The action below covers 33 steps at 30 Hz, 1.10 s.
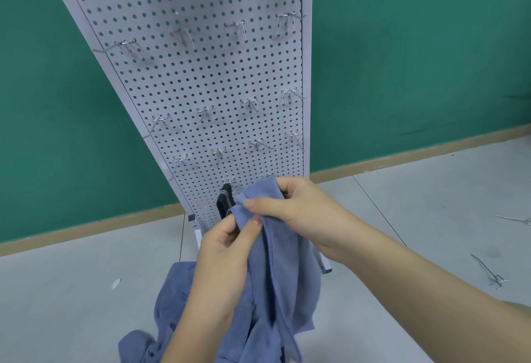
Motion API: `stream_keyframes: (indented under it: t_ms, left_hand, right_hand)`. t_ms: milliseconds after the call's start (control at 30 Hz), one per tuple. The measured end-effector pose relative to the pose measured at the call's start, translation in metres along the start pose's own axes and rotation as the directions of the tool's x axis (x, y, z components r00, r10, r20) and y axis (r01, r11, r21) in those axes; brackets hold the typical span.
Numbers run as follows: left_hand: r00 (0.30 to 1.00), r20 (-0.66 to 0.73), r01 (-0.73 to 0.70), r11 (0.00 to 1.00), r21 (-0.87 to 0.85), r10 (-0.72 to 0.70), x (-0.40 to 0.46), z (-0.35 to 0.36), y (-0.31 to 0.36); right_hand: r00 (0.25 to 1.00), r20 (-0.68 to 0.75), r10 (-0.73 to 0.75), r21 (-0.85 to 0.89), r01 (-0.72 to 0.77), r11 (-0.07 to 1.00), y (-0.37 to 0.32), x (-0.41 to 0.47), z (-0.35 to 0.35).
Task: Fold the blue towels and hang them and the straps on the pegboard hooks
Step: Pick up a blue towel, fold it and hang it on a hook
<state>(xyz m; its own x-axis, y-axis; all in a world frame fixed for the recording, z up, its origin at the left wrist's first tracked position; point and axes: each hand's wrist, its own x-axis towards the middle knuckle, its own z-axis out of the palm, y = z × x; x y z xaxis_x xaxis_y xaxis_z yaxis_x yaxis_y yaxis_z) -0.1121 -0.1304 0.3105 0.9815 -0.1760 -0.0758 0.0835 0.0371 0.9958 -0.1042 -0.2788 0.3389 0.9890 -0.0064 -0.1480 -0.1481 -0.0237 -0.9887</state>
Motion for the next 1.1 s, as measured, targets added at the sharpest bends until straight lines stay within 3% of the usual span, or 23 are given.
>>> stream_keyframes:
  t_ms: [267, 400, 533, 800, 967, 1100]
  left_hand:
    - [0.984, -0.17, -0.076, 0.992, -0.098, 0.058, 0.0, -0.005, 0.006]
    - [0.96, -0.281, -0.075, 0.968, -0.237, 0.006, 0.002, -0.013, 0.009]
    - [0.952, -0.307, -0.087, 0.947, -0.309, -0.013, 0.002, -0.019, 0.017]
    - [0.938, -0.347, -0.114, 0.946, -0.303, 0.002, 0.004, -0.031, 0.022]
    - [0.937, -0.35, -0.121, 0.944, -0.307, 0.006, 0.003, -0.032, 0.025]
    - [0.937, -0.349, -0.105, 0.943, -0.317, -0.013, 0.001, -0.032, 0.026]
  right_hand:
    - [0.996, -0.073, 0.06, 0.162, -0.048, 0.986, -0.002, 0.008, -0.004]
    - [0.985, -0.126, 0.114, 0.32, -0.068, 0.945, -0.011, 0.008, -0.008]
    - [0.983, -0.128, 0.132, 0.395, -0.072, 0.916, -0.016, 0.008, -0.016]
    - [0.985, -0.174, 0.01, -0.006, -0.011, 1.0, -0.014, 0.007, -0.024]
    - [0.972, -0.234, -0.032, -0.167, -0.008, 0.986, -0.012, 0.01, -0.024]
    - [0.946, -0.285, -0.153, -0.349, 0.047, 0.936, -0.01, 0.011, -0.024]
